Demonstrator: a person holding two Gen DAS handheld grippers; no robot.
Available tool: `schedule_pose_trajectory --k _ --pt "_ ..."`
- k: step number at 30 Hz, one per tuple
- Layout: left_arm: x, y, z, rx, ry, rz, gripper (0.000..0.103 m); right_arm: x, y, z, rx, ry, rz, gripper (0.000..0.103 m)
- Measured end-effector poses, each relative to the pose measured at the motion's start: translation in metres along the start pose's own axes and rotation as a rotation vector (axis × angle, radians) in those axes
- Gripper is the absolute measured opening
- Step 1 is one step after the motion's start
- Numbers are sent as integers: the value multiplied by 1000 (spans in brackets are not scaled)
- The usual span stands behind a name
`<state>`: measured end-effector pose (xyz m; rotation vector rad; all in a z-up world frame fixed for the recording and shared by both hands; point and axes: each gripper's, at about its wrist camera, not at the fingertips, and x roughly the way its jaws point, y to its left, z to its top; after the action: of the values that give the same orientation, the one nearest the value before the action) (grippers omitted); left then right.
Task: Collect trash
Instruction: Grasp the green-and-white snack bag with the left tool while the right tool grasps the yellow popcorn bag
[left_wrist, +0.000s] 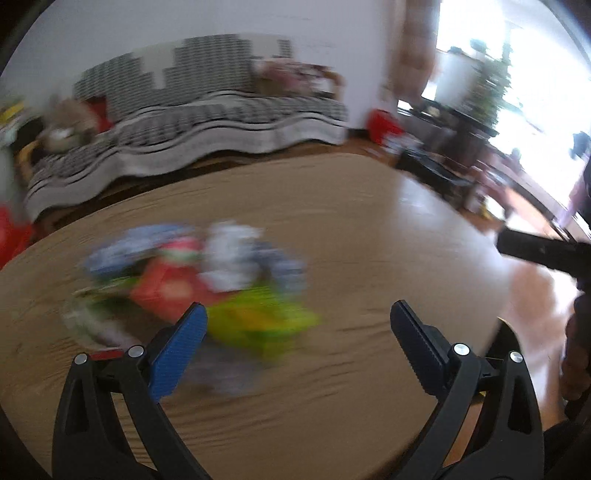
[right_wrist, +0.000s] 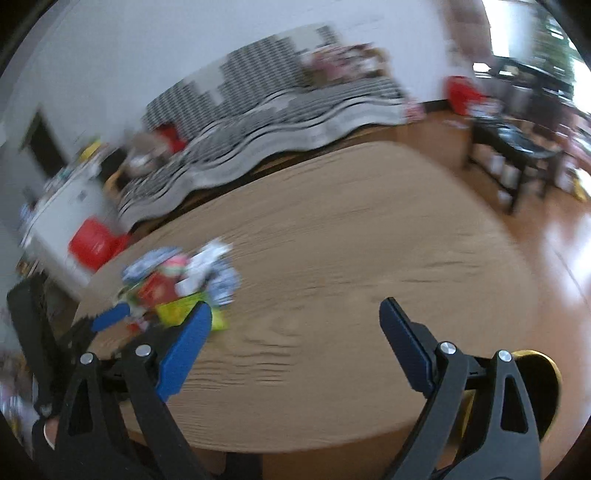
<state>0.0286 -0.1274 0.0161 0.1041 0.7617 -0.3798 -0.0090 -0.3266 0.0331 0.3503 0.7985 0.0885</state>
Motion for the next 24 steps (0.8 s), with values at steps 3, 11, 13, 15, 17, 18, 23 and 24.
schedule_pose_trajectory --k 3,11,13,15,17,18,23,24 --pt "-8 69 -4 -58 -9 78 96 41 51 -1 -92 68 52 89" --pt "7 187 -14 -147 1 157 96 127 124 -20 -269 205 75 89" --pt "23 197 -11 -140 11 145 96 143 127 -21 -284 226 67 89" --pt "34 204 -10 -142 27 138 96 157 127 -22 -285 240 62 89" --pt "47 207 -9 -143 43 129 96 167 126 -21 -282 251 66 89" --pt "54 207 -9 -136 48 132 96 173 127 -20 -285 258 69 89" --pt "79 212 -11 -131 89 135 72 190 127 -23 -288 284 64 86" --pt "82 213 -11 -144 103 121 62 193 127 -23 -285 291 72 82"
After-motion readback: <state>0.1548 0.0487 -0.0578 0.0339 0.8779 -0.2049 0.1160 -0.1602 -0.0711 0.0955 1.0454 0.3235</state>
